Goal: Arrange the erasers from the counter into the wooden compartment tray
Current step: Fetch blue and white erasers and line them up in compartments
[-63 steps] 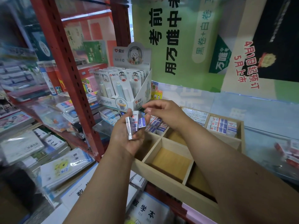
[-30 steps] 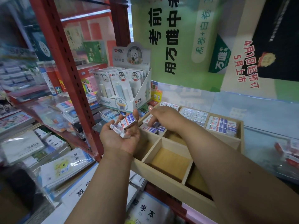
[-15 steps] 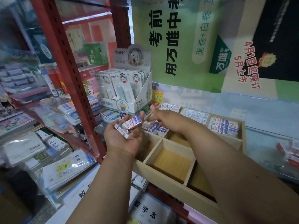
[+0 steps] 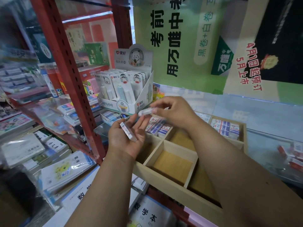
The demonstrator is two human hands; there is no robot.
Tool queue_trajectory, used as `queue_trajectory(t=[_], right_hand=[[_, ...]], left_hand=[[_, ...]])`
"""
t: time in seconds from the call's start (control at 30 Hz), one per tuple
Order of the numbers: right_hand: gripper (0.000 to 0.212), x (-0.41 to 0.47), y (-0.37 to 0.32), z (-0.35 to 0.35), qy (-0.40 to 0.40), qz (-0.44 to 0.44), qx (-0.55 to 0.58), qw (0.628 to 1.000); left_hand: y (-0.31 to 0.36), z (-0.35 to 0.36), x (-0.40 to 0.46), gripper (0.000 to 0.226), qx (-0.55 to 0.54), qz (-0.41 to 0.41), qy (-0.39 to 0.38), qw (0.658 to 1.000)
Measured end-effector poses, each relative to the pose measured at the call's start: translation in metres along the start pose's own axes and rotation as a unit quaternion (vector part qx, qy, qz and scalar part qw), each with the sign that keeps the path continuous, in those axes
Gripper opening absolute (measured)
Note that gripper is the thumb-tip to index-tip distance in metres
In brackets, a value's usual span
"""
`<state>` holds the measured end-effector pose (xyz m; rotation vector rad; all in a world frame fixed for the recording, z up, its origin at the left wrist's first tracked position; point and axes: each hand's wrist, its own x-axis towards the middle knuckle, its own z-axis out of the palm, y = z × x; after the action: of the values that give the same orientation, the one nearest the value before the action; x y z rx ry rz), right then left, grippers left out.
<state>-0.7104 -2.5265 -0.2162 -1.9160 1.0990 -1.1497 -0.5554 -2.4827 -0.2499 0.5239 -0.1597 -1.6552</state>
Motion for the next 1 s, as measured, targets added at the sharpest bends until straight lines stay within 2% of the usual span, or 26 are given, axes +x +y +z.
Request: queue_trajectory(t=[0.1, 0.2, 0.27, 0.43, 0.57, 0.7, 0.87, 0.93, 1.0], right_hand=[[0.011, 0.001, 0.004, -0.019, 0.100, 0.073, -0.037, 0.992], [0.015, 0.002, 0.007, -0.027, 0.081, 0.187, -0.066, 0.977], [0.016, 0.002, 0.009, -0.027, 0.054, 0.222, -0.092, 0.969], [0.015, 0.005, 0.005, -0.020, 0.019, 0.226, -0.179, 0.957], [0.013, 0.002, 0.000, -0.020, -0.008, 0.253, -0.118, 0.960], [0.024, 0.002, 0.000, -0.016, -0.019, 0.232, -0.163, 0.959], [0.013, 0.006, 0.012, -0.008, -0.016, 0.250, -0.152, 0.956], [0.014, 0.008, 0.016, -0.003, -0.033, 0.248, -0.201, 0.947], [0.027, 0.008, 0.017, 0.003, -0.062, 0.243, -0.277, 0.928]], left_hand=[[-0.001, 0.003, 0.001, 0.039, -0.022, 0.015, 0.038, 0.999], [-0.001, 0.003, 0.007, 0.039, -0.012, 0.018, 0.057, 0.998], [-0.002, 0.002, 0.009, 0.038, -0.002, 0.015, 0.056, 0.998], [-0.001, -0.003, 0.010, 0.037, 0.007, 0.001, 0.046, 0.999], [-0.001, -0.001, 0.009, 0.032, -0.005, -0.006, 0.036, 0.999], [-0.001, -0.002, 0.007, 0.031, 0.006, -0.014, 0.036, 0.999], [-0.001, -0.002, 0.006, 0.031, 0.015, -0.017, 0.037, 0.999], [-0.002, -0.002, 0.005, 0.029, 0.017, -0.019, 0.036, 0.999], [-0.002, -0.003, 0.005, 0.025, 0.018, -0.020, 0.032, 0.999]])
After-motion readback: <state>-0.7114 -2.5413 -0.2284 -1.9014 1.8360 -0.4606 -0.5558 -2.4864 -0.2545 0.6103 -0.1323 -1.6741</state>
